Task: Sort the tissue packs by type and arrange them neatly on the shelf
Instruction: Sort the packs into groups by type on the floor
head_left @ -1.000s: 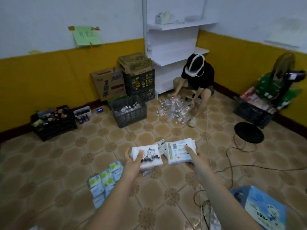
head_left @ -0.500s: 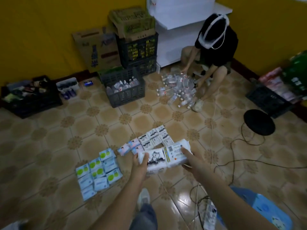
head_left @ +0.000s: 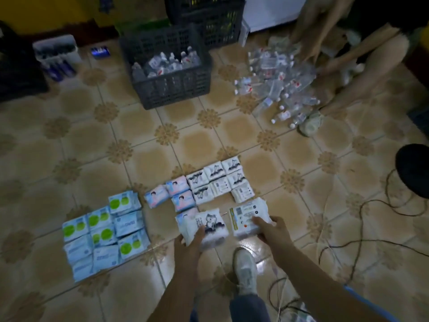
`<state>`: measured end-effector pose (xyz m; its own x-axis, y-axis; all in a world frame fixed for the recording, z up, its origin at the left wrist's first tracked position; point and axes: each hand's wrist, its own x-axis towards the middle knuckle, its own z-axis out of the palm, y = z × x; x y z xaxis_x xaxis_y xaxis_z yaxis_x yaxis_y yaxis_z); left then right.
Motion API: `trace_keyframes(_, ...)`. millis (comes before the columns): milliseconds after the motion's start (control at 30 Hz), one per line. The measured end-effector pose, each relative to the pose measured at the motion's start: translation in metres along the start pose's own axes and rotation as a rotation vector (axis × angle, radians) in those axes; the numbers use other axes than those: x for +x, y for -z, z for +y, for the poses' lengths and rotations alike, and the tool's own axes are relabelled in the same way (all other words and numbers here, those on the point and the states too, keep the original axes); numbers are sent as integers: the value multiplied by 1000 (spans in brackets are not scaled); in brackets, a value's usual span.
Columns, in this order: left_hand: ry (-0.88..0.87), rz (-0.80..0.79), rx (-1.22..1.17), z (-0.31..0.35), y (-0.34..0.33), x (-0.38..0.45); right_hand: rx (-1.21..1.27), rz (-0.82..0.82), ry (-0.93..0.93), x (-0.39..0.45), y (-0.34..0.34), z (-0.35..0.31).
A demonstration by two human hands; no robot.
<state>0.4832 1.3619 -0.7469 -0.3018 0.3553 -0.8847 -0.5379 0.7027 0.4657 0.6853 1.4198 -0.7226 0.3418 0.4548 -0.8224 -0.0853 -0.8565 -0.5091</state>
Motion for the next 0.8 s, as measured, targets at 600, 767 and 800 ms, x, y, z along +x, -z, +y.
trace_keyframes(600,166,168,-514,-240,-88,410,38,-171,-219,432,-119,184)
trace_keyframes(767,211,152,-649,-248,-105,417,-13,-116,-135,449,-132,191)
trace_keyframes(800,216,162,-673,-247,-109,420,-101,-121,-124,443,-137,188)
